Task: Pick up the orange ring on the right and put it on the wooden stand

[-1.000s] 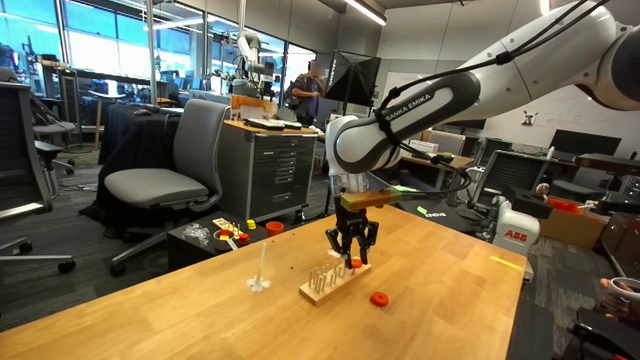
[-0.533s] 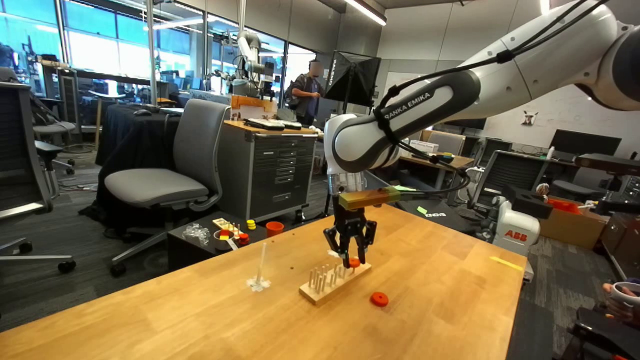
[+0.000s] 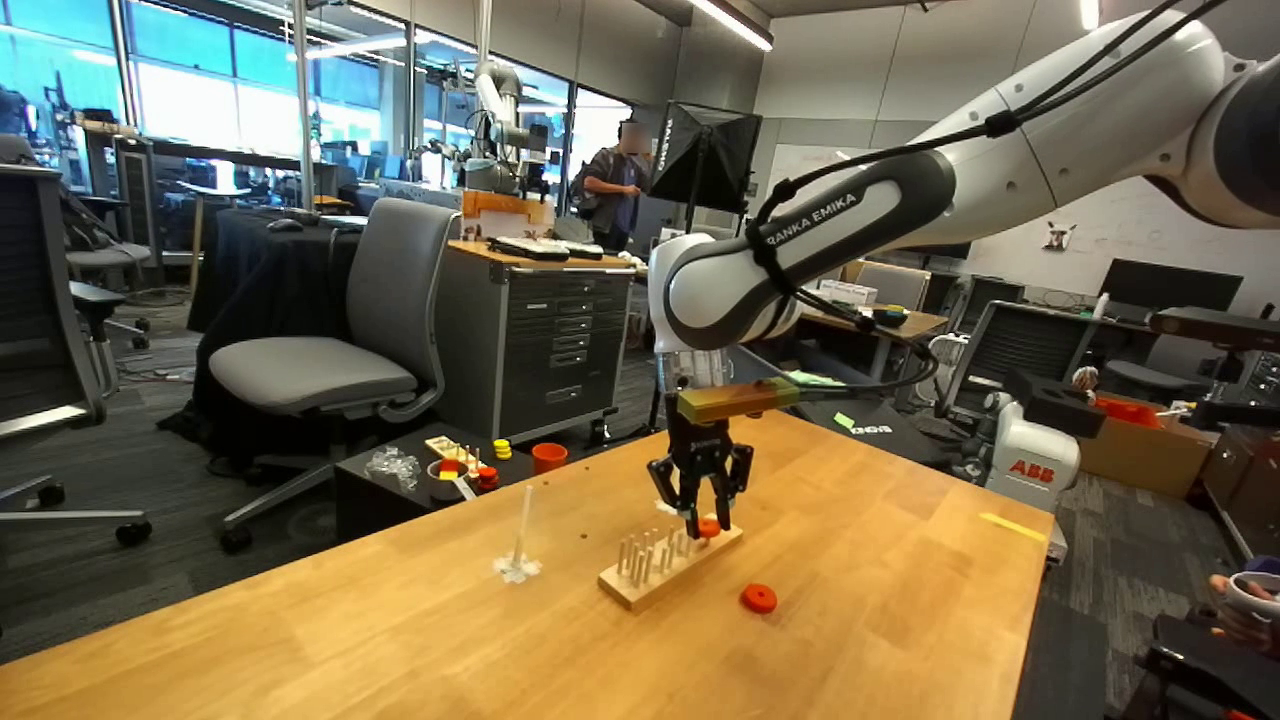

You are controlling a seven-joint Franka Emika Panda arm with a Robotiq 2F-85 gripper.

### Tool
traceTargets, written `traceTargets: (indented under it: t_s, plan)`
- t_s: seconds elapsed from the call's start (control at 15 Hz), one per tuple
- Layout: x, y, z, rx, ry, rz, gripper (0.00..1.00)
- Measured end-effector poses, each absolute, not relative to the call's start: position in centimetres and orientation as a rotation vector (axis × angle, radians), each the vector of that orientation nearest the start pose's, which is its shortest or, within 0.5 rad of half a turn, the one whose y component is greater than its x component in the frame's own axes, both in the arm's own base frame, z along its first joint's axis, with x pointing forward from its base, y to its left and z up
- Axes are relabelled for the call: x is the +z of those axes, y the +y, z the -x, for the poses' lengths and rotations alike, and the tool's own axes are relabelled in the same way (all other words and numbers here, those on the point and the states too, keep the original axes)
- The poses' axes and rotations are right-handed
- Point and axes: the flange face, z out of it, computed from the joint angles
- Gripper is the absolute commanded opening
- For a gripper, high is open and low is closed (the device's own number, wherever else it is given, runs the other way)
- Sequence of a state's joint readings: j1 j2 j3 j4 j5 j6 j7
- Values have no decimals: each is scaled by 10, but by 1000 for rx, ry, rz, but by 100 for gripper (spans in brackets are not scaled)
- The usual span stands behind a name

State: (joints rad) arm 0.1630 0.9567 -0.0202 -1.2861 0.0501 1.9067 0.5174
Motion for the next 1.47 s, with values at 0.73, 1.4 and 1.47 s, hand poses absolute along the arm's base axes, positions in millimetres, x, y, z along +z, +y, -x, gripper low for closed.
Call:
traceTargets:
  t_s: [0.73,1.4,1.47]
  plan:
    - [142,106,-700,550,624,3121,17]
    - [142,106,-698,556,620,3122,17]
    - [141,106,-697,559,617,3122,17]
